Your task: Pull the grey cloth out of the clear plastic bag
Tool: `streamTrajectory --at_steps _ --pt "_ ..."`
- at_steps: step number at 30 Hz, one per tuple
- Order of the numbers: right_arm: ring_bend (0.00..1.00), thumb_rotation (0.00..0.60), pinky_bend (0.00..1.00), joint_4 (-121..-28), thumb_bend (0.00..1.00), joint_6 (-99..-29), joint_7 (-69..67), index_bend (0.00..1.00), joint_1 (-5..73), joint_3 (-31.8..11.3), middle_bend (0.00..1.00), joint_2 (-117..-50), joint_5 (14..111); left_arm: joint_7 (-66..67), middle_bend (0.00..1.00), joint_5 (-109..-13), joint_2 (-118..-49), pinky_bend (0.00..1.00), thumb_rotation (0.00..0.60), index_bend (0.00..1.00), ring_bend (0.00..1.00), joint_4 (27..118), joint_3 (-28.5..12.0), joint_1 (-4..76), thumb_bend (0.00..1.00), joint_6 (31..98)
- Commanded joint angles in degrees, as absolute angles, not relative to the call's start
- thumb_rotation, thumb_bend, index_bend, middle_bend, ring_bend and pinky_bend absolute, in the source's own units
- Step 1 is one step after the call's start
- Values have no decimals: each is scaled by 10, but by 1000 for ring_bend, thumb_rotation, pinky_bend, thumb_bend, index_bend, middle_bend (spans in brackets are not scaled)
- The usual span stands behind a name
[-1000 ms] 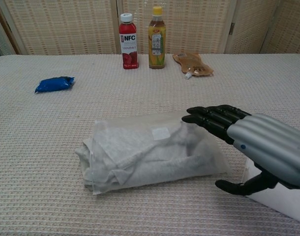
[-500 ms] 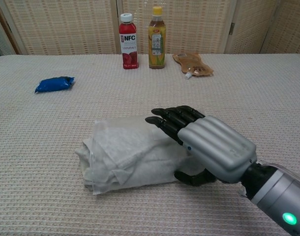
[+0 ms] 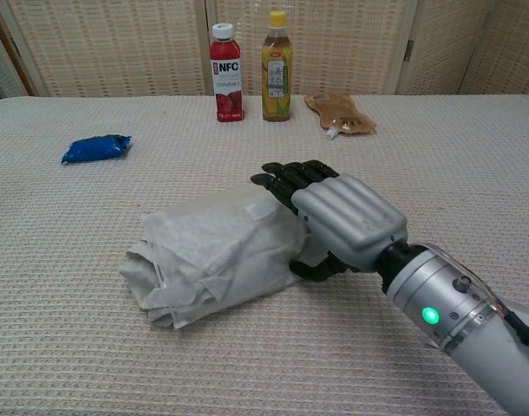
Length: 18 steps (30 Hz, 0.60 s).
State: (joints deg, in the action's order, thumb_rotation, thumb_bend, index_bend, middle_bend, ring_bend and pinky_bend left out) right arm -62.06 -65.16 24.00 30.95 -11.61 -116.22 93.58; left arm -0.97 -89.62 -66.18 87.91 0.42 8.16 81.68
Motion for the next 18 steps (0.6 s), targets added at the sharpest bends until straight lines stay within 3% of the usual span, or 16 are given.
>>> streamTrajectory --at_steps 1,11,15,18 --pt "0 600 0 -598 221 -641 242 0 332 -138 0 -1179 919 -7 139 -894 -663 133 600 108 36 879 5 83 218 814" --pt "0 600 0 -509 219 -631 182 0 402 -187 0 -1231 875 9 139 -897 -670 133 600 110 37 876 10 86 217 804" --pt "0 600 0 -564 215 -634 171 0 381 -174 0 -1191 862 4 140 -920 -673 135 600 138 39 872 19 87 218 812" --pt "0 600 0 -654 200 -674 165 0 335 -144 0 -1117 871 -11 155 -944 -674 164 600 175 49 873 33 87 217 813"
